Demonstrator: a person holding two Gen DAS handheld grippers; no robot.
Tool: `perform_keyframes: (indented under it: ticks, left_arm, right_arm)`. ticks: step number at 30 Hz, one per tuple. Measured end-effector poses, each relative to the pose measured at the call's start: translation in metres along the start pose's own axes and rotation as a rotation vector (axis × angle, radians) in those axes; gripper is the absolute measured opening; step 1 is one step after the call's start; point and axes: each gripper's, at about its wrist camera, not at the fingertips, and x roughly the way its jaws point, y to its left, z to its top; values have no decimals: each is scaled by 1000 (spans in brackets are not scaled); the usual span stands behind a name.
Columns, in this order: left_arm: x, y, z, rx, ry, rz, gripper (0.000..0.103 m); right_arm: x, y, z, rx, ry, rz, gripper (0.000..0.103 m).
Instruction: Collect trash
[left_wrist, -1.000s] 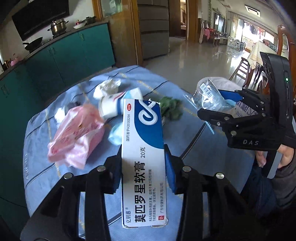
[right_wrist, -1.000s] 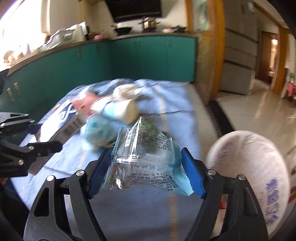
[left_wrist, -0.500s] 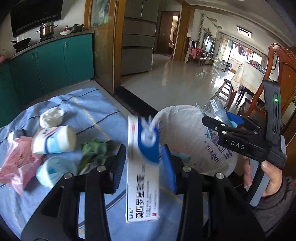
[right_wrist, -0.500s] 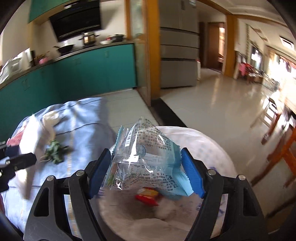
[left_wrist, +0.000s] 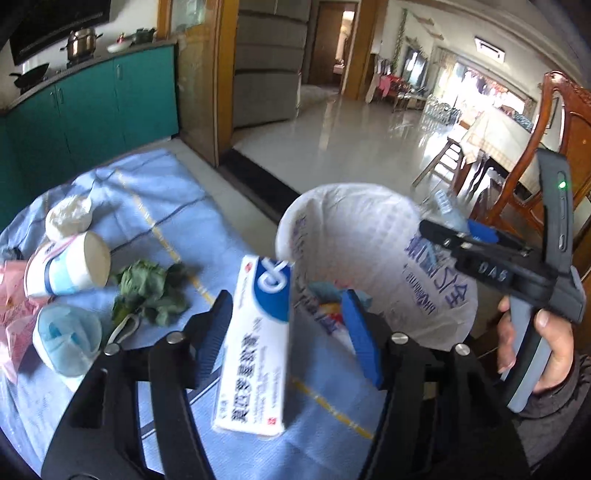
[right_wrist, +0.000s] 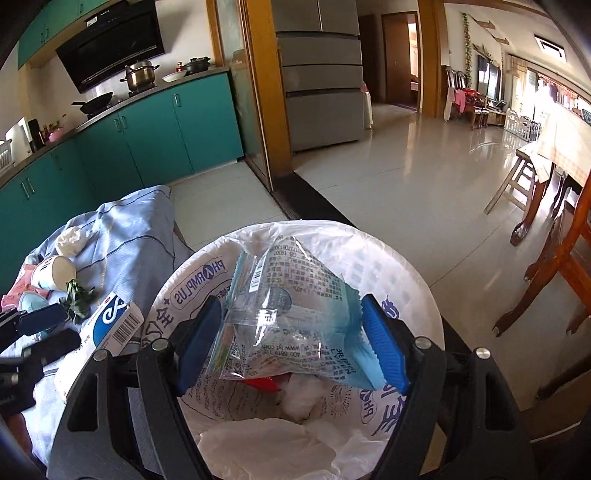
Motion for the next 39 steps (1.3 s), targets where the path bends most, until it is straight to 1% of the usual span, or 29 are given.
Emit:
perform_keyframes:
  ticks: [2, 4, 5, 6, 7, 8, 10, 13, 14, 16, 19, 21, 24, 25, 27, 28, 30, 31, 34, 35, 36, 37, 39]
  left_arm:
    - [4, 4, -5, 11, 44, 21, 63]
    - [10, 6, -10, 27, 86, 28, 69]
    - [14, 6, -12, 36, 109, 25, 69]
    - [18, 5, -15, 46, 132, 27, 66]
    - [22, 4, -18, 57, 155, 25, 50]
    - [26, 3, -20, 68, 179, 23, 42]
    - [30, 2, -24, 81, 201, 23, 41]
    - [28, 2, -26, 94, 188, 24, 40]
    - [24, 3, -24, 86, 162, 30, 40]
    - [15, 2, -20, 71, 106, 21, 40]
    - [-1, -2, -9, 25, -9, -24, 40]
    - [-4, -7, -3, 9, -56, -51, 40]
    - [3, -24, 6, 17, -92, -97, 40]
    - [9, -33, 9, 29, -92, -123, 40]
    - [25, -49, 15, 60, -81, -137, 41]
    - [33, -56, 16, 78, -74, -136, 41]
    - [49, -67, 15, 101, -48, -117, 56]
    - [55, -70, 14, 109, -32, -102, 65]
    - [57, -72, 13, 137, -24, -76, 67]
    - [54, -71, 13, 143, -35, -63, 72]
    - [50, -69, 13, 144, -55, -45, 74]
    - [45, -66, 13, 138, -73, -30, 76]
    - [35, -56, 14, 110, -100, 19, 77]
  right_arm:
    - [1, -1, 1, 6, 5, 1, 76]
    - [1, 0, 2, 14, 8, 13, 76]
    - [0, 1, 3, 15, 8, 18, 76]
    - [0, 3, 3, 13, 7, 21, 76]
    - [0, 4, 3, 7, 8, 22, 76]
    - [0, 6, 3, 3, 8, 24, 76]
    - [0, 9, 2, -5, 9, 31, 76]
    - [-1, 11, 2, -19, 5, 38, 76]
    - [-2, 11, 2, -22, 2, 39, 76]
    - [-4, 11, 2, -23, -4, 39, 76]
    - [-9, 9, 4, -14, -29, 19, 76]
    - [-12, 2, 5, 12, -44, 1, 76]
    - [-15, -11, 6, 68, -61, -28, 76]
    - [-16, -18, 7, 96, -68, -39, 76]
    - [-18, -30, 7, 144, -78, -57, 76]
    - [-18, -35, 6, 163, -82, -63, 76]
    - [-17, -43, 7, 198, -81, -72, 76]
    - [-17, -47, 6, 210, -79, -74, 76]
    - [-11, -48, 4, 205, -53, -66, 76]
    - [-9, -47, 3, 199, -42, -60, 78]
    - [-7, -45, 2, 192, -32, -55, 81]
    - [-4, -41, 2, 182, -19, -51, 81]
    - [-2, -36, 1, 170, -8, -42, 85]
